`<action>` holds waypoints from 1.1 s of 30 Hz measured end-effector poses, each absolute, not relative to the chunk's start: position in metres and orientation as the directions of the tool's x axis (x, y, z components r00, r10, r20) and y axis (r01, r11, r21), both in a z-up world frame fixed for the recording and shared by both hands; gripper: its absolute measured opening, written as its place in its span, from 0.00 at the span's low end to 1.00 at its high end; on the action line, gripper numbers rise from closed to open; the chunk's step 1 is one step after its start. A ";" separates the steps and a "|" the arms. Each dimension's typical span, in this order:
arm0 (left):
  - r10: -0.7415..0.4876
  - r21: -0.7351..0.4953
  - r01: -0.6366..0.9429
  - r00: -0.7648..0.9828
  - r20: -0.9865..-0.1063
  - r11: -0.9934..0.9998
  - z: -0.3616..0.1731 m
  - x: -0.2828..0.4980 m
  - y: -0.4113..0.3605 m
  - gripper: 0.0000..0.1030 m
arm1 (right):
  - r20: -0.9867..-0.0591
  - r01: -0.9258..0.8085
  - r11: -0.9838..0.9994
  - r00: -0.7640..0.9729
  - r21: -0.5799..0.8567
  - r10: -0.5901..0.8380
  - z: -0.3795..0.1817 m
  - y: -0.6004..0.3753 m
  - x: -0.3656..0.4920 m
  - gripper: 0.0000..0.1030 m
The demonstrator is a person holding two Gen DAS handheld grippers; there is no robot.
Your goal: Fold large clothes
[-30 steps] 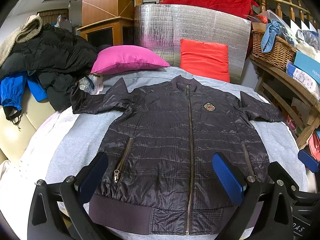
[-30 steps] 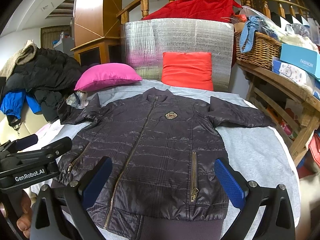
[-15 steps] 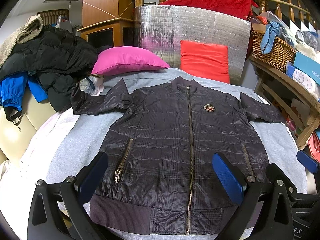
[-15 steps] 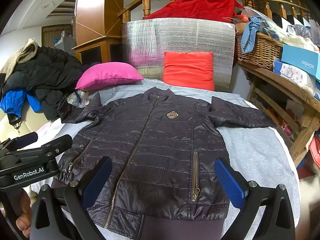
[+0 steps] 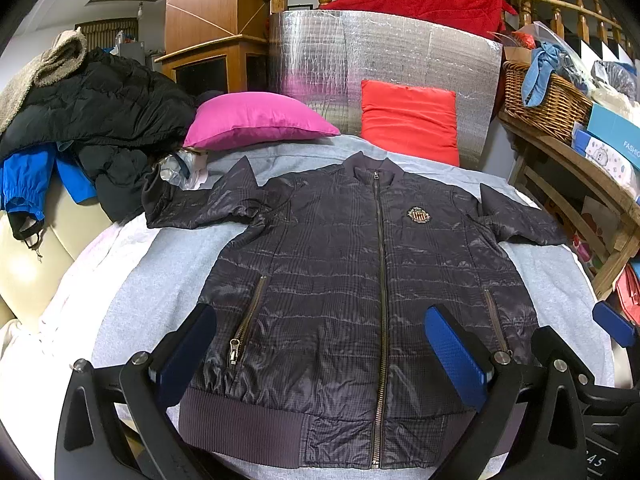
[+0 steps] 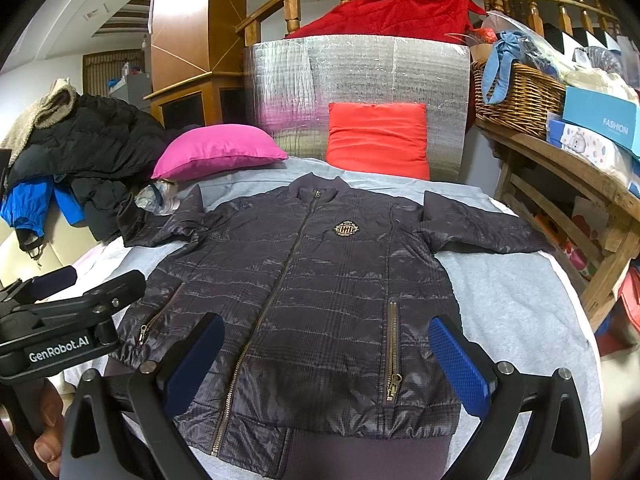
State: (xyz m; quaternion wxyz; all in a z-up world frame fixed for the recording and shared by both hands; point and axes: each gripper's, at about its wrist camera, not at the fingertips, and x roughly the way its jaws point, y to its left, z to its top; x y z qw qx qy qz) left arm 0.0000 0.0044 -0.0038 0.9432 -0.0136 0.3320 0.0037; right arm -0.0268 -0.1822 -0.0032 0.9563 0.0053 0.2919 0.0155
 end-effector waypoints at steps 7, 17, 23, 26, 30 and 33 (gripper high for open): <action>-0.001 -0.018 -0.013 0.775 -0.632 1.000 -0.008 0.001 0.001 1.00 | -0.565 -0.029 0.999 0.824 0.031 0.041 -0.007 -0.188 -0.024 1.00; 0.015 -0.013 -0.032 0.739 -0.673 0.999 -0.032 0.017 0.004 1.00 | -0.606 -0.037 0.996 0.792 0.079 0.077 -0.026 -0.204 -0.017 1.00; 0.061 0.024 -0.065 0.676 -0.735 0.998 -0.065 0.043 0.010 1.00 | -0.652 0.055 0.984 0.755 0.171 0.071 -0.048 -0.261 -0.005 1.00; 0.077 0.051 -0.060 0.653 -0.753 0.997 -0.077 0.059 0.005 1.00 | -0.669 0.120 0.956 0.737 0.268 0.095 -0.060 -0.307 0.006 1.00; 0.089 0.073 -0.051 0.641 -0.763 0.996 -0.087 0.082 -0.004 1.00 | -0.682 0.210 0.880 0.714 0.426 0.159 -0.078 -0.377 0.029 1.00; 0.100 0.089 -0.050 0.634 -0.767 0.995 -0.098 0.105 -0.012 1.00 | -0.656 0.260 0.790 0.721 0.555 0.223 -0.091 -0.431 0.053 1.00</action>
